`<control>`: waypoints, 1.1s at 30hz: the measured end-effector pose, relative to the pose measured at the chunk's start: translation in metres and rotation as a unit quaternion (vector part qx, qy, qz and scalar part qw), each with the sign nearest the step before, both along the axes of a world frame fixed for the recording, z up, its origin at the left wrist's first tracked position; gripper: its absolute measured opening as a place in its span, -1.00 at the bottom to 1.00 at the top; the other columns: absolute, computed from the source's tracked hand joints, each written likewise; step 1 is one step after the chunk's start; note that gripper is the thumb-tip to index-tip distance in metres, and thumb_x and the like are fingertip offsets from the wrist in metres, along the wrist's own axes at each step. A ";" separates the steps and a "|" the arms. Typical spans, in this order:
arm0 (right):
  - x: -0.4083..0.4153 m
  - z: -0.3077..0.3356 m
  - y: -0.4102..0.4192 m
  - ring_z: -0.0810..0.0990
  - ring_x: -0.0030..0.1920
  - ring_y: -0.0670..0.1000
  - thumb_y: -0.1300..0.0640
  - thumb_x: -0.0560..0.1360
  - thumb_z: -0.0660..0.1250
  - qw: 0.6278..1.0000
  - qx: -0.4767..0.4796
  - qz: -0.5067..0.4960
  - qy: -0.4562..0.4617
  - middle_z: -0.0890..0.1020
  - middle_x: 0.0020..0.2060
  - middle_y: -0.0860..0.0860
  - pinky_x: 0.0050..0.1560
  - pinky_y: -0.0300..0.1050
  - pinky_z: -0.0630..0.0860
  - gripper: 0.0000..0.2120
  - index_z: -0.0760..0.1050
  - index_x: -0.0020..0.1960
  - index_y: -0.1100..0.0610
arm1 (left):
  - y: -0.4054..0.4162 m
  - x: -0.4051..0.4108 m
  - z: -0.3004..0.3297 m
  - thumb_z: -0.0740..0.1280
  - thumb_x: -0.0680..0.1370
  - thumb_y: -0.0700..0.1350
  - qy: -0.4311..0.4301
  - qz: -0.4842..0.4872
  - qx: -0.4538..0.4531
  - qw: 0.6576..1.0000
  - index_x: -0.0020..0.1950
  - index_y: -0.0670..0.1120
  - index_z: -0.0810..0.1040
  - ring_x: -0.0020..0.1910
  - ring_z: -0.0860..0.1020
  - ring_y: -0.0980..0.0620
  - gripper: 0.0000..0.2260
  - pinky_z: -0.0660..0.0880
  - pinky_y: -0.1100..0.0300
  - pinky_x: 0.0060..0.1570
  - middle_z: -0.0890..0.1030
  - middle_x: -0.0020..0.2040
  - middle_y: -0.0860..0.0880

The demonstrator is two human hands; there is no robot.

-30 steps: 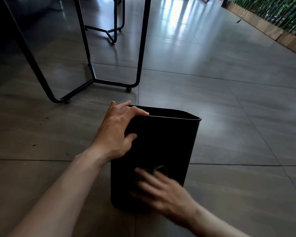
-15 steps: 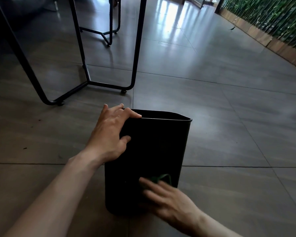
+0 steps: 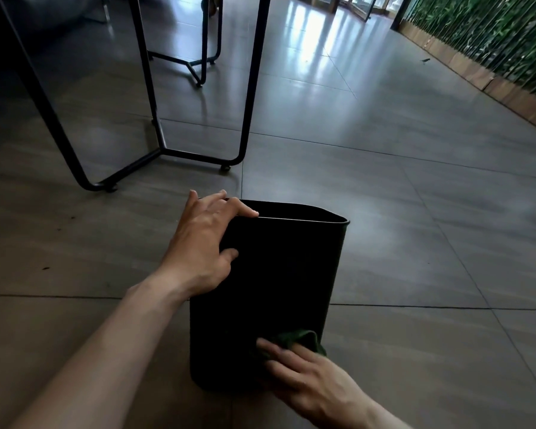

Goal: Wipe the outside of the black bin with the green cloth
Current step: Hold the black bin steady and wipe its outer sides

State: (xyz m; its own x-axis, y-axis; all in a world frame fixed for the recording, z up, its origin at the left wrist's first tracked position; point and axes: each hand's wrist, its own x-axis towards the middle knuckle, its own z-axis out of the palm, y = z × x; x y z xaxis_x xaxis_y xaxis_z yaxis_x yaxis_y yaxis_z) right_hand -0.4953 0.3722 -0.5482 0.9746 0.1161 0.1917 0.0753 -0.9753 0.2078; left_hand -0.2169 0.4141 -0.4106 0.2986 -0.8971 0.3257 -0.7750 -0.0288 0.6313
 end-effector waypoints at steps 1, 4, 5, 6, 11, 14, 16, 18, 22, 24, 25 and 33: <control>-0.003 0.003 -0.004 0.13 0.66 0.19 0.18 0.71 0.26 1.000 0.005 0.000 0.007 0.59 0.28 0.06 0.32 0.01 0.53 -0.78 0.61 0.30 0.08 | 0.000 0.000 0.000 0.46 0.38 -0.31 -0.001 -0.001 0.000 1.000 0.27 0.13 0.49 0.58 0.13 0.07 -0.45 -0.34 0.23 0.49 0.36 0.20 0.16; 0.013 0.042 -0.032 0.20 0.64 0.19 0.26 0.72 0.14 0.988 0.083 -0.092 -0.094 0.50 0.39 0.12 0.49 0.03 0.39 -0.66 0.52 0.43 0.08 | 0.000 0.001 0.000 0.47 0.37 -0.31 -0.006 0.006 0.003 1.000 0.28 0.13 0.49 0.58 0.14 0.05 -0.44 -0.35 0.29 0.45 0.45 0.28 0.04; 0.023 0.061 -0.045 0.20 0.64 0.18 0.27 0.72 0.15 0.973 0.105 -0.139 -0.152 0.49 0.42 0.13 0.52 0.04 0.38 -0.64 0.51 0.45 0.09 | 0.000 0.001 0.001 0.47 0.37 -0.31 -0.005 0.006 0.004 1.000 0.28 0.13 0.48 0.58 0.15 0.05 -0.44 -0.35 0.30 0.45 0.47 0.31 -0.01; 0.034 0.077 -0.057 0.20 0.65 0.18 0.29 0.70 0.18 0.955 0.118 -0.183 -0.201 0.48 0.44 0.14 0.53 0.07 0.39 -0.63 0.51 0.46 0.10 | 0.000 0.001 0.002 0.47 0.37 -0.31 -0.002 0.005 0.005 1.000 0.28 0.13 0.49 0.57 0.15 0.05 -0.44 -0.35 0.29 0.45 0.48 0.33 -0.03; 0.047 0.086 -0.055 0.21 0.64 0.20 0.29 0.71 0.20 0.961 0.085 -0.173 -0.201 0.54 0.42 0.18 0.46 0.14 0.45 -0.66 0.54 0.43 0.16 | 0.000 0.002 0.001 0.47 0.36 -0.31 -0.008 0.006 0.003 1.000 0.27 0.14 0.49 0.57 0.18 0.05 -0.43 -0.33 0.23 0.49 0.47 0.31 0.01; 0.020 0.043 -0.022 0.24 0.62 0.22 0.25 0.73 0.17 0.999 0.010 -0.021 -0.044 0.63 0.28 0.11 0.31 0.05 0.53 -0.69 0.55 0.39 0.11 | 0.001 0.003 0.000 0.47 0.37 -0.30 -0.014 0.004 0.000 1.000 0.27 0.14 0.49 0.57 0.18 0.06 -0.44 -0.34 0.24 0.49 0.41 0.23 0.13; 0.004 0.033 -0.013 0.27 0.61 0.19 0.23 0.73 0.19 1.000 -0.020 0.019 0.000 0.66 0.22 0.04 0.27 -0.01 0.56 -0.71 0.58 0.35 0.07 | 0.001 0.002 0.000 0.47 0.37 -0.30 -0.011 0.000 0.002 1.000 0.27 0.15 0.48 0.57 0.18 0.07 -0.43 -0.34 0.26 0.48 0.43 0.26 0.11; 0.005 0.045 -0.024 0.30 0.60 0.20 0.25 0.73 0.12 1.000 -0.006 -0.016 -0.023 0.64 0.27 0.06 0.33 0.04 0.55 -0.66 0.57 0.37 0.06 | 0.001 0.002 -0.001 0.48 0.37 -0.29 -0.013 0.003 0.005 1.000 0.28 0.16 0.48 0.56 0.19 0.06 -0.43 -0.32 0.25 0.48 0.47 0.32 0.03; 0.035 0.094 -0.063 0.28 0.62 0.17 0.29 0.66 0.24 0.953 0.099 -0.203 -0.201 0.55 0.42 0.14 0.44 0.11 0.49 -0.62 0.55 0.44 0.09 | 0.000 0.003 -0.001 0.49 0.36 -0.28 -0.015 0.007 0.007 1.000 0.29 0.18 0.46 0.54 0.22 0.07 -0.41 -0.29 0.27 0.49 0.50 0.30 0.06; 0.050 0.107 -0.071 0.26 0.63 0.15 0.25 0.68 0.23 0.932 0.105 -0.246 -0.244 0.51 0.47 0.13 0.45 0.11 0.49 -0.63 0.54 0.45 0.10 | -0.001 0.003 0.000 0.49 0.36 -0.28 -0.012 0.007 0.008 1.000 0.29 0.17 0.47 0.54 0.23 0.07 -0.41 -0.29 0.27 0.49 0.51 0.27 0.07; 0.052 0.105 -0.069 0.26 0.63 0.16 0.23 0.70 0.19 0.934 0.097 -0.241 -0.245 0.51 0.47 0.14 0.44 0.13 0.49 -0.64 0.54 0.45 0.11 | -0.002 0.003 -0.001 0.48 0.35 -0.28 -0.012 0.008 0.008 1.000 0.29 0.16 0.48 0.54 0.24 0.07 -0.41 -0.28 0.26 0.49 0.51 0.27 0.07; 0.016 0.052 -0.030 0.32 0.58 0.20 0.27 0.75 0.08 0.999 -0.047 0.008 -0.026 0.65 0.25 0.06 0.26 0.01 0.57 -0.64 0.56 0.37 0.05 | -0.002 0.002 -0.002 0.48 0.36 -0.28 -0.014 0.008 0.006 1.000 0.29 0.16 0.47 0.53 0.23 0.07 -0.41 -0.26 0.22 0.52 0.50 0.28 0.08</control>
